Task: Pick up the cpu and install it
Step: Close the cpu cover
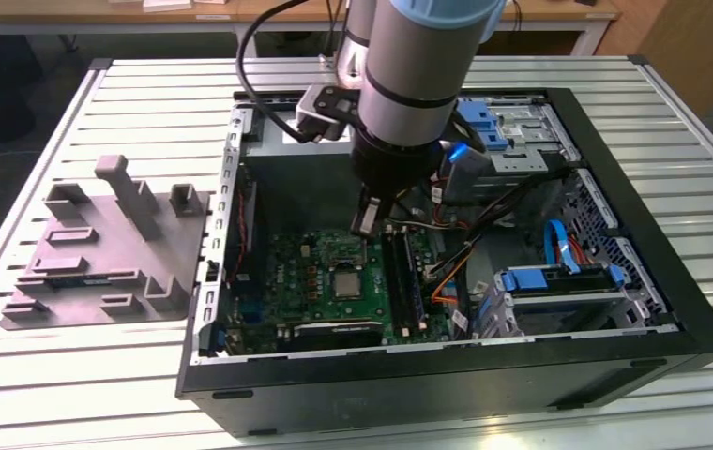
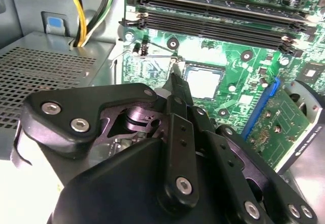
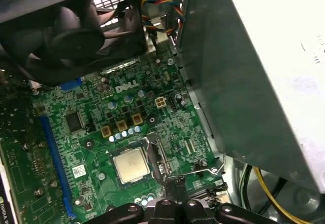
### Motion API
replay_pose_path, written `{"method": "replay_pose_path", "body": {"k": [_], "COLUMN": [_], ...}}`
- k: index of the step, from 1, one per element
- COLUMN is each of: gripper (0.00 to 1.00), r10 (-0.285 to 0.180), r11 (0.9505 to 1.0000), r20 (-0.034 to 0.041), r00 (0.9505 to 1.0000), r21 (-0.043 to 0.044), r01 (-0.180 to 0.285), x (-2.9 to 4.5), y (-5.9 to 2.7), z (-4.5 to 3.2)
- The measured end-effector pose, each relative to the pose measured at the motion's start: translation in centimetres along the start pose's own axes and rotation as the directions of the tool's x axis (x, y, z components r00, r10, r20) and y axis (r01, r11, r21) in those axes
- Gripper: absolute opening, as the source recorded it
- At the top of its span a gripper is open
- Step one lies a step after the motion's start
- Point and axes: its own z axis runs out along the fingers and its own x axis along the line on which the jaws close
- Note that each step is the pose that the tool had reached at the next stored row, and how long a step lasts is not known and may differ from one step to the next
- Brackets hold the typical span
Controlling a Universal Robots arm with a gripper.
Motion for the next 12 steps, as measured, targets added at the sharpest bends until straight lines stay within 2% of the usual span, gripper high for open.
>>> {"method": "replay_pose_path", "body": {"k": [2,8,12], "gripper": [0.11,0.11,0.11], "r10": [-0.003,-0.007,-0.013], "r11": [1.0,1.0,0.9999], "r20": [-0.0024,-0.0167,-0.0182], "r00": [1.0,0.9998,0.9998], "r21": [0.0009,0.0062,0.0065], "r01": [0.003,0.008,0.013], "x": [0.14,0.61,1.18], "y": [-0.06,-0.24,-0.42], "z": [0.03,0.05,0.07]}}
